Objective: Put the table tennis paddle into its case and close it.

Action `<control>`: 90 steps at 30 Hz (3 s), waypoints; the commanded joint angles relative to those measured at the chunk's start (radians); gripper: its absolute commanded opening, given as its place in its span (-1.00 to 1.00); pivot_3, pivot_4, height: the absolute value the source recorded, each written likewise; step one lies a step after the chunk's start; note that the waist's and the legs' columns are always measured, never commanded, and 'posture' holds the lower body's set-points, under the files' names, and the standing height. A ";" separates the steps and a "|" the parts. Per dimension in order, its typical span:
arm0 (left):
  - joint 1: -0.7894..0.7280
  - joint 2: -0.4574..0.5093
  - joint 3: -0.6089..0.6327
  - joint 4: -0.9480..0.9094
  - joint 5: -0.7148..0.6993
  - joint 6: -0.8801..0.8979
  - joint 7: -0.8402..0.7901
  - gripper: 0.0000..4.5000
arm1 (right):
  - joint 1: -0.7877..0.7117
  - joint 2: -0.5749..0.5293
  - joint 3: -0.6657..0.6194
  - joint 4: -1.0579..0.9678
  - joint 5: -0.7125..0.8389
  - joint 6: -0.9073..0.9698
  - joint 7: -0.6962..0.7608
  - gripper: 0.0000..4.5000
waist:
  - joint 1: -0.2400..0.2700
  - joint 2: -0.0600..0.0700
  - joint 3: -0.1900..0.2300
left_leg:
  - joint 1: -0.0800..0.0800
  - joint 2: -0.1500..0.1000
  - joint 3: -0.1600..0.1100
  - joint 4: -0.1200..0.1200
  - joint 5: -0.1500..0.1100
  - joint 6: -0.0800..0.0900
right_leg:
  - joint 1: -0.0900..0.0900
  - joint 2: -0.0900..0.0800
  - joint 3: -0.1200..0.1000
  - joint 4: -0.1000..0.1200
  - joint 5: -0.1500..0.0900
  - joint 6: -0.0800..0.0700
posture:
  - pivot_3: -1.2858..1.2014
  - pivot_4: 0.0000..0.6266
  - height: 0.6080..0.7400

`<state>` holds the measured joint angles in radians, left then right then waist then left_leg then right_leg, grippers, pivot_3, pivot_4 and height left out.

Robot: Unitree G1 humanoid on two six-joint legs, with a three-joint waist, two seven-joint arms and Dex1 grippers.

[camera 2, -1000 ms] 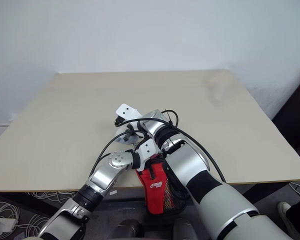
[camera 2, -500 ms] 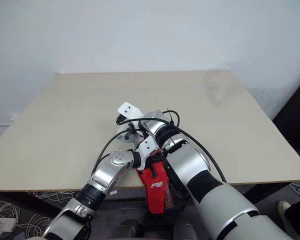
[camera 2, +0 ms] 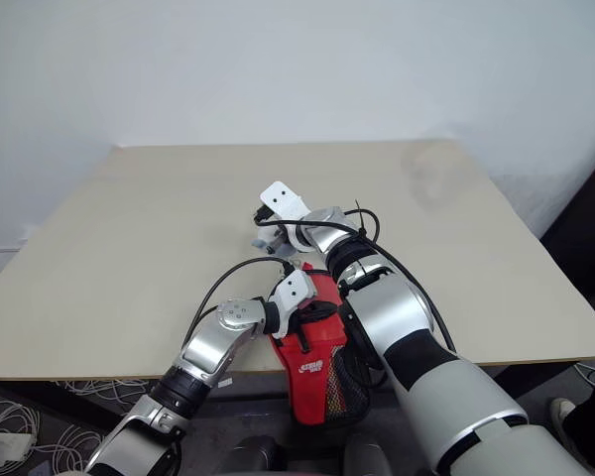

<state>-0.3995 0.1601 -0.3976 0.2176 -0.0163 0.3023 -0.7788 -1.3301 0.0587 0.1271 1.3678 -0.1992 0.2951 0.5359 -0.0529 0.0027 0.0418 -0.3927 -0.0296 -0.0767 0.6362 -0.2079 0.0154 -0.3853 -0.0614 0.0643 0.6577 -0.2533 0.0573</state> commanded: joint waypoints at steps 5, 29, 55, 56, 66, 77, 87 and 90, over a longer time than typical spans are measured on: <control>0.041 -0.006 -0.038 0.053 0.014 0.041 -0.006 -1.00 | -0.006 -0.085 0.024 -0.019 -0.047 -0.042 -0.025 -0.99 | 0.001 0.000 0.000 | 0.000 0.000 0.000 0.000 0.000 0.000 | 0.001 0.000 0.000 0.000 0.000 0.000 | 0.03 -1.00 0.91; 0.029 -0.042 -0.028 0.090 0.013 0.024 -0.002 -1.00 | 0.178 -0.456 -0.059 -0.203 0.041 0.153 0.163 -0.99 | 0.008 0.005 -0.002 | 0.004 -0.009 -0.010 0.002 0.000 0.001 | 0.013 -0.009 -0.009 -0.003 -0.003 0.005 | 0.03 -1.00 0.91; -0.046 -0.083 -0.029 0.220 0.015 -0.038 -0.037 -1.00 | 0.786 -1.048 -0.113 -1.385 0.343 0.684 0.439 -0.99 | 0.068 0.007 -0.001 | -0.003 -0.019 -0.013 0.009 -0.004 0.008 | 0.015 -0.025 -0.021 -0.014 -0.010 0.016 | 0.03 -1.00 0.91; -0.055 -0.085 -0.027 0.232 0.015 -0.043 -0.037 -1.00 | 0.775 -1.035 -0.107 -1.372 0.342 0.683 0.421 -0.99 | 0.068 0.007 -0.001 | -0.003 -0.020 -0.014 0.009 -0.004 0.008 | 0.015 -0.025 -0.021 -0.014 -0.010 0.016 | 0.03 -1.00 0.91; -0.111 -0.096 -0.024 0.314 0.020 -0.094 -0.056 -1.00 | 0.756 -0.922 -0.099 -1.331 0.375 0.664 0.325 -0.99 | 0.067 0.007 -0.001 | -0.003 -0.022 -0.016 0.009 -0.002 0.011 | 0.016 -0.026 -0.021 -0.014 -0.010 0.017 | 0.03 -1.00 0.91; -0.125 -0.098 -0.023 0.333 0.028 -0.107 -0.064 -1.00 | 0.900 -0.977 -0.042 -1.388 0.374 0.621 0.364 0.01 | 0.067 0.007 -0.002 | -0.003 -0.022 -0.016 0.009 -0.002 0.011 | 0.016 -0.026 -0.021 -0.014 -0.010 0.018 | 0.03 -1.00 0.91; -0.123 -0.105 -0.025 0.335 0.033 -0.107 -0.062 -1.00 | 0.759 -1.062 -0.001 -1.338 0.377 0.529 0.502 0.65 | 0.065 0.007 -0.002 | -0.002 -0.021 -0.015 0.008 -0.002 0.011 | 0.016 -0.026 -0.021 -0.014 -0.010 0.018 | 0.03 -1.00 0.91; -0.123 -0.109 -0.025 0.336 0.034 -0.107 -0.061 -1.00 | 0.685 -1.046 0.046 -1.263 0.346 0.481 0.536 0.65 | 0.067 0.007 -0.002 | -0.002 -0.021 -0.016 0.008 -0.003 0.011 | 0.016 -0.026 -0.022 -0.015 -0.010 0.018 | 0.03 -1.00 0.91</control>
<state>-0.5406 0.0472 -0.4048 0.5025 -0.0117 0.1795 -0.8500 -0.6139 -0.9870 0.1628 0.0723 0.1683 0.8104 1.0548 0.0136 0.0095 0.0394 -0.3952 -0.0511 -0.0932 0.6445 -0.2106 0.0261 -0.3687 -0.0870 0.0422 0.6426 -0.2637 0.0754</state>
